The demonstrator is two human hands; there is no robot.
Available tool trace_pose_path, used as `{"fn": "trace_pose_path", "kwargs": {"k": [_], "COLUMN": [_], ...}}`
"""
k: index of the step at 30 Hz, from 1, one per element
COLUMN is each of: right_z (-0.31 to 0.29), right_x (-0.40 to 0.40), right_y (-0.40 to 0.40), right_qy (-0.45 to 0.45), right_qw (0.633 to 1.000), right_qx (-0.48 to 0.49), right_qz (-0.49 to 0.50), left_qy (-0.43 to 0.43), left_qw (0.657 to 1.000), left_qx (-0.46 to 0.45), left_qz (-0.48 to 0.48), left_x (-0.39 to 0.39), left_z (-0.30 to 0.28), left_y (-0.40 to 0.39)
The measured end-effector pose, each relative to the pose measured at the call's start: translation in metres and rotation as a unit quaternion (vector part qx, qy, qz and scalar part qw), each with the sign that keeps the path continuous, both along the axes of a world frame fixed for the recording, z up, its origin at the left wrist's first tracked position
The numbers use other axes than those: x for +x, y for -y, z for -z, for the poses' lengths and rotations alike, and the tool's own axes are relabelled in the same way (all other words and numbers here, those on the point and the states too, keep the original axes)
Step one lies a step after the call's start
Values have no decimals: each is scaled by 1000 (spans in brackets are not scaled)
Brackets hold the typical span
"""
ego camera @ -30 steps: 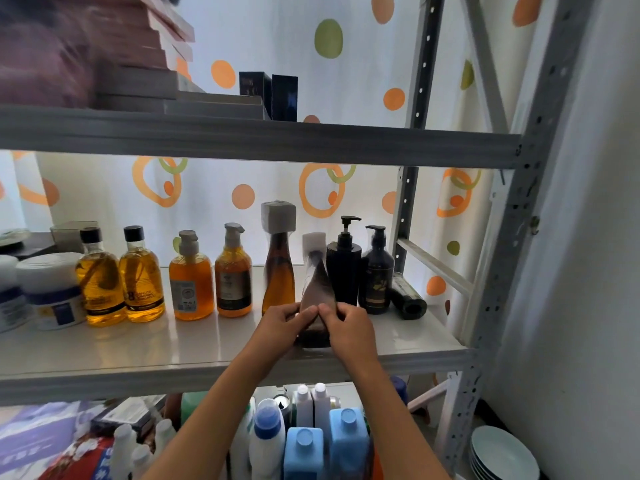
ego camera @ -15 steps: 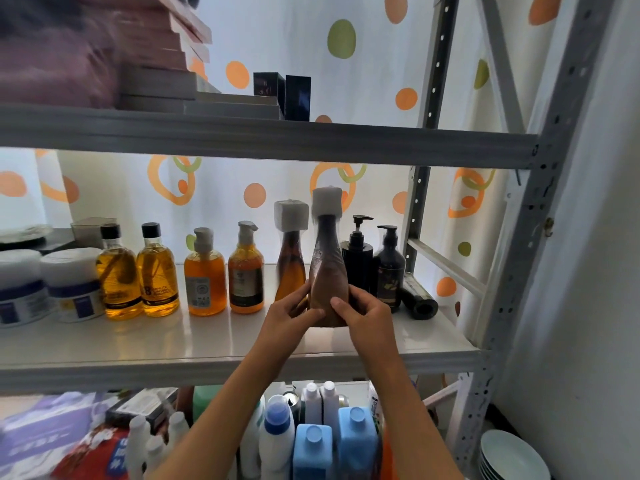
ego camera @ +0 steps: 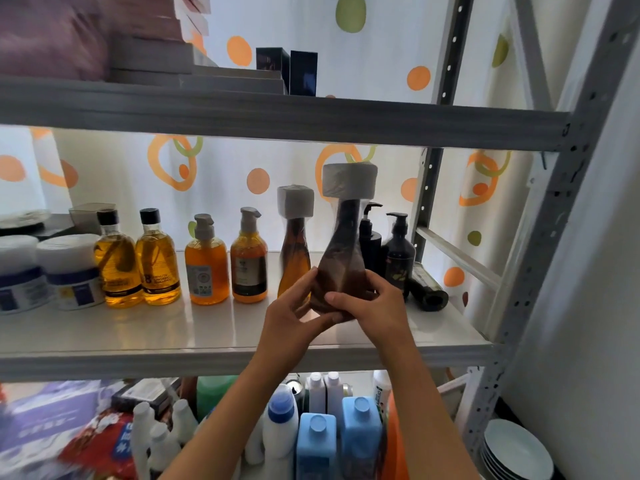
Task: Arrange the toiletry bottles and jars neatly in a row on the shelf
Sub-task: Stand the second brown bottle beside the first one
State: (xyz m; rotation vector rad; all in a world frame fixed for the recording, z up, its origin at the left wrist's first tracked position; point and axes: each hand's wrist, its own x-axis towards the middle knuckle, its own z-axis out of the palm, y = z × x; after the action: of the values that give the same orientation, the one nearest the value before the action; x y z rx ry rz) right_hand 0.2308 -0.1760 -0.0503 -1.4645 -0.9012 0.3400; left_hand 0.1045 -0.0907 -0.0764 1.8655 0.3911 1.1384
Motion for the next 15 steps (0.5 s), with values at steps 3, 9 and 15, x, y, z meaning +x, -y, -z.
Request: {"fn": "trace_pose_path", "kwargs": {"k": [3,9,15], "right_z": [-3,-2,5], "right_x": [1,0,-8], "right_y": [3,5,-2], "right_qy": [-11,-110,-141], "right_qw": [999,988,984], "right_qx": [29,77,78], "right_qz": [-22,-78,-76], "left_qy": [14,-17,3], "left_qw": [999,999,997], "left_qx": [-44,-44,-69], "left_qz": [7,10,-17], "left_x": [-8,-18,-24], "left_z": [-5,-10,-5], "left_y": [1,11,20]}}
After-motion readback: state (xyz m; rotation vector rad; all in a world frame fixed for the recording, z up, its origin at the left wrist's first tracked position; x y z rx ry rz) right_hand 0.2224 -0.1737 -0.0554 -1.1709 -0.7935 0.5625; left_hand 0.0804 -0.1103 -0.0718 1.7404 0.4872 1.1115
